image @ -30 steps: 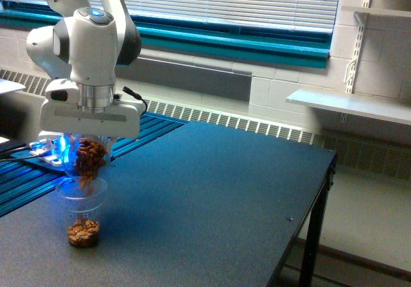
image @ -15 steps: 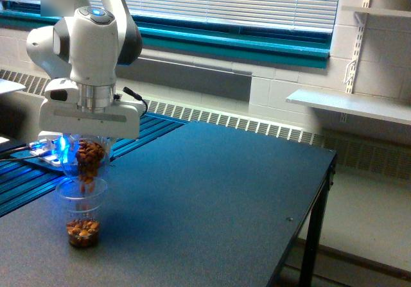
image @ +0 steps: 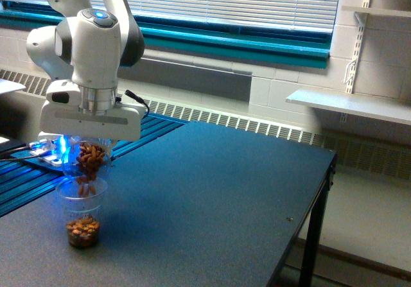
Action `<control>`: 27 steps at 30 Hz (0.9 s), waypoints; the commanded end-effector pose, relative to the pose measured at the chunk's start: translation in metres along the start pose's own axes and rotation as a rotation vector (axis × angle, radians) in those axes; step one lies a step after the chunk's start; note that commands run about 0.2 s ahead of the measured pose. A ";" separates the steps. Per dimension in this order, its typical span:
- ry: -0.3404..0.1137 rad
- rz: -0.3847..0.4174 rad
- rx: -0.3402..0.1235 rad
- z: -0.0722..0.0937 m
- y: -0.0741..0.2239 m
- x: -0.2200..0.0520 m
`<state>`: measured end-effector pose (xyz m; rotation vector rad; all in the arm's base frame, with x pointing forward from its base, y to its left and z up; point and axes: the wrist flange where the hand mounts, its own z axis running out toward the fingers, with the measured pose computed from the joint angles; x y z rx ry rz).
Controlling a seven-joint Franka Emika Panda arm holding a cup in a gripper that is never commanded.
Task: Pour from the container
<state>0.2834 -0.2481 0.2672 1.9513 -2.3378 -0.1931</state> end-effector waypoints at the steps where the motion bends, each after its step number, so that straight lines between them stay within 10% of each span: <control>1: -0.004 -0.017 -0.016 0.001 -0.003 -0.001; 27: -0.016 -0.034 -0.036 0.000 -0.011 -0.003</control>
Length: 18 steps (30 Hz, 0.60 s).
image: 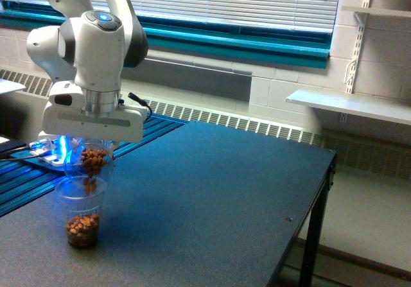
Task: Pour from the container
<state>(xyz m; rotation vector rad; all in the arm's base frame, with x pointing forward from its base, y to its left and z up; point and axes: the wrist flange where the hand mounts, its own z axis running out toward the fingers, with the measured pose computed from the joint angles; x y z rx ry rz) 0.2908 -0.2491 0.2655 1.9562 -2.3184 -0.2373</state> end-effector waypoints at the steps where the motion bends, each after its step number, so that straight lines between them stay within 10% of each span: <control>1: -0.005 -0.022 -0.009 -0.001 -0.003 -0.003; 18: -0.015 -0.007 -0.026 0.001 0.004 0.002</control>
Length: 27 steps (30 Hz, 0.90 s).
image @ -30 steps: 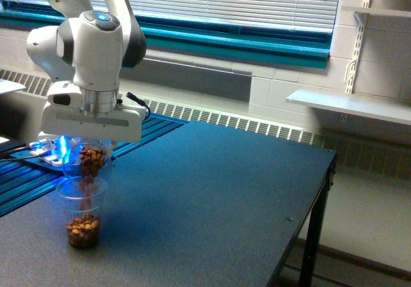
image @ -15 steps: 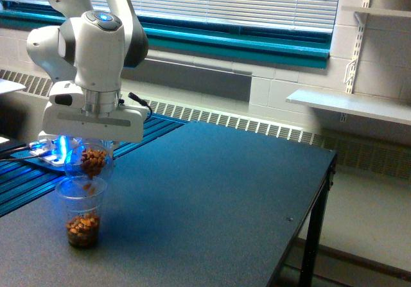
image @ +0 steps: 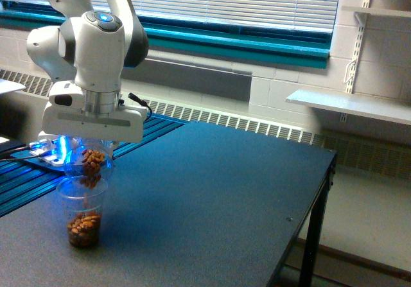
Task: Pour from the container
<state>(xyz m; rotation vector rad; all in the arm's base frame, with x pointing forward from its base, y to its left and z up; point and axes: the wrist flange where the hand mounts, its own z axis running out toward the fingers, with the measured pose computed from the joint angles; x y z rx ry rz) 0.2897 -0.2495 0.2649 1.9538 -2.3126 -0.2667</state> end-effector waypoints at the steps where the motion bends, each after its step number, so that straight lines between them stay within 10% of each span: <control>1: -0.006 -0.006 -0.010 0.001 0.004 0.001; 27: -0.013 -0.019 -0.021 0.000 0.005 -0.001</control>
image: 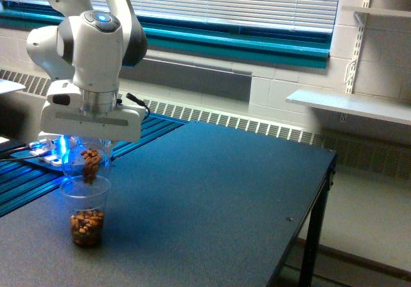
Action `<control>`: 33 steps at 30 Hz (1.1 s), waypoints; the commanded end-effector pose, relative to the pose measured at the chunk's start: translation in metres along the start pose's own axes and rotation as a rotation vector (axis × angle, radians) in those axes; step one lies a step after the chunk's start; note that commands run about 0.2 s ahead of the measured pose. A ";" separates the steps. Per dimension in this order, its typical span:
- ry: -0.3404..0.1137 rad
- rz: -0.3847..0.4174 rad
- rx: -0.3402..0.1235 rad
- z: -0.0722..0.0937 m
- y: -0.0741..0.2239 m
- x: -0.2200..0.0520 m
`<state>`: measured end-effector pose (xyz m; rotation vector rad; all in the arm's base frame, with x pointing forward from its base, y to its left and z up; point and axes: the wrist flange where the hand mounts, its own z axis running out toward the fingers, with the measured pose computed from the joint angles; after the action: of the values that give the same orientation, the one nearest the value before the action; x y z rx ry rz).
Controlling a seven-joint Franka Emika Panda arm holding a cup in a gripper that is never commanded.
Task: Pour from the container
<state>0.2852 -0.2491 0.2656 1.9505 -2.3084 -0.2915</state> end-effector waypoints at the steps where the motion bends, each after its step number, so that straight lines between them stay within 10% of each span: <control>1: -0.004 -0.019 -0.007 -0.001 0.001 -0.002; 33: -0.012 -0.020 -0.004 -0.007 -0.007 -0.002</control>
<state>0.2912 -0.2495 0.2700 1.9649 -2.3055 -0.3007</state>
